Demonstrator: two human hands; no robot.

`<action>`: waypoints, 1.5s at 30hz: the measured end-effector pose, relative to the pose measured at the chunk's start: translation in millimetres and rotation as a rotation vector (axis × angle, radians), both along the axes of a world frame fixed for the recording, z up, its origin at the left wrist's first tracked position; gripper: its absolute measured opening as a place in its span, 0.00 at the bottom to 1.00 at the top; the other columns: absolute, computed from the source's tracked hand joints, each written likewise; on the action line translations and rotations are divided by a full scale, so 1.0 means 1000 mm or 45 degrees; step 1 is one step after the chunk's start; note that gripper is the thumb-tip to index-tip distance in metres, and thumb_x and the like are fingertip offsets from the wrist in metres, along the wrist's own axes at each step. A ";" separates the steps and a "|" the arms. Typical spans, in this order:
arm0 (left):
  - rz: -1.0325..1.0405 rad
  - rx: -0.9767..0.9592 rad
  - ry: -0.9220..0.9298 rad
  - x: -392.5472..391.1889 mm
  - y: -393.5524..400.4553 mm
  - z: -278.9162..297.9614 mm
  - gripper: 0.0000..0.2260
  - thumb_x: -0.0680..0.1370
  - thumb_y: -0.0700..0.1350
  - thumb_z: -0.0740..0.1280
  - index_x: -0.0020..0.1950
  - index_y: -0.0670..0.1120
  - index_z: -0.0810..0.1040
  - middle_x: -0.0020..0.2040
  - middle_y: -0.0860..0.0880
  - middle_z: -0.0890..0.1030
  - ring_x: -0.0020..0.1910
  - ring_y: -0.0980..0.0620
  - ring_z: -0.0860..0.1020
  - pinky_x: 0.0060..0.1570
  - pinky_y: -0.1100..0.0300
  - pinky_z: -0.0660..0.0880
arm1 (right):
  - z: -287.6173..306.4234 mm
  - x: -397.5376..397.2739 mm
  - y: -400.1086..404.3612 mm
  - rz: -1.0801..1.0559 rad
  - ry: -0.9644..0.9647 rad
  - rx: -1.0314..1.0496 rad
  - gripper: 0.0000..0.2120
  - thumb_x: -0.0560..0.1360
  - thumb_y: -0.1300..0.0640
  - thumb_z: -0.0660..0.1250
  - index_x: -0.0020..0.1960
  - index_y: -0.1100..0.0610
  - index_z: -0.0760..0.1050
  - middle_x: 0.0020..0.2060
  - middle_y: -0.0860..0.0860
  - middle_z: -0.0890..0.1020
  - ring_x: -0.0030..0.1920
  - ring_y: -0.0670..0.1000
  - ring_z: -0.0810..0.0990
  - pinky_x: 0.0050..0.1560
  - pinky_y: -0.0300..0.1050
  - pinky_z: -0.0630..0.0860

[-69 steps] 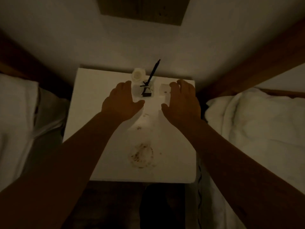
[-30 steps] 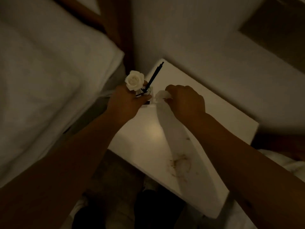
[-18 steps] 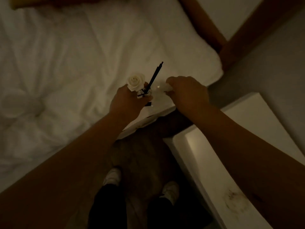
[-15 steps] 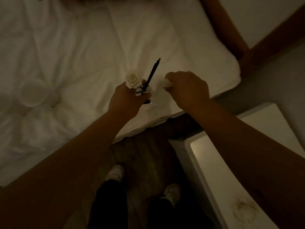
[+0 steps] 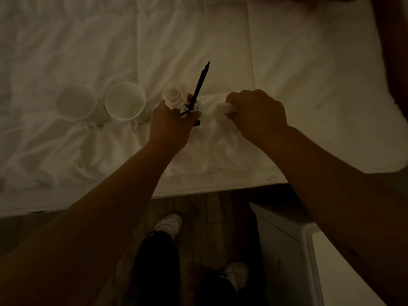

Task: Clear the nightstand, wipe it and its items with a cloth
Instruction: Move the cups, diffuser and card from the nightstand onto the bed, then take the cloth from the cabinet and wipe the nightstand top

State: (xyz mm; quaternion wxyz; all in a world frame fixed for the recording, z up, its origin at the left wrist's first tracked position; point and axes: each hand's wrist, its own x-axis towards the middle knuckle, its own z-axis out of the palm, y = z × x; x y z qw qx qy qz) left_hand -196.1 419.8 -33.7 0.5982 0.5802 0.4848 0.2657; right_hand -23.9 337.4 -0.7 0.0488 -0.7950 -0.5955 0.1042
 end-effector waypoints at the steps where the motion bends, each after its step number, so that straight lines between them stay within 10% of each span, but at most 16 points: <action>1: 0.001 0.007 0.026 -0.002 0.005 -0.004 0.10 0.72 0.35 0.72 0.49 0.46 0.78 0.44 0.54 0.81 0.46 0.53 0.83 0.45 0.57 0.81 | -0.002 -0.001 0.008 0.015 -0.013 -0.015 0.07 0.78 0.52 0.62 0.52 0.52 0.76 0.47 0.52 0.79 0.50 0.57 0.76 0.38 0.48 0.63; 19: -0.055 0.071 0.141 -0.004 0.022 -0.036 0.11 0.72 0.40 0.71 0.51 0.52 0.79 0.42 0.59 0.82 0.41 0.62 0.81 0.43 0.60 0.80 | -0.025 0.002 0.033 0.000 0.049 -0.237 0.10 0.77 0.53 0.62 0.56 0.56 0.73 0.53 0.57 0.77 0.55 0.60 0.74 0.42 0.49 0.67; 26: -0.128 0.351 0.346 -0.020 0.008 -0.011 0.28 0.71 0.45 0.76 0.68 0.45 0.71 0.62 0.55 0.71 0.60 0.64 0.68 0.56 0.81 0.61 | -0.003 -0.004 0.018 -0.006 0.017 -0.411 0.34 0.78 0.50 0.64 0.78 0.51 0.51 0.77 0.53 0.57 0.76 0.55 0.53 0.72 0.60 0.55; 30: -0.283 0.387 0.562 -0.044 -0.011 0.013 0.32 0.72 0.50 0.74 0.73 0.46 0.66 0.72 0.46 0.69 0.70 0.48 0.66 0.67 0.60 0.59 | 0.018 -0.011 0.007 -0.037 0.054 -0.420 0.35 0.77 0.52 0.65 0.78 0.52 0.50 0.77 0.53 0.56 0.77 0.55 0.51 0.73 0.59 0.55; 45: -0.206 0.800 0.792 -0.109 -0.043 0.210 0.31 0.73 0.56 0.71 0.72 0.48 0.65 0.75 0.43 0.63 0.71 0.43 0.64 0.62 0.45 0.69 | 0.189 -0.064 -0.034 0.145 0.036 -0.270 0.34 0.77 0.44 0.63 0.77 0.53 0.53 0.77 0.54 0.55 0.76 0.56 0.53 0.72 0.55 0.58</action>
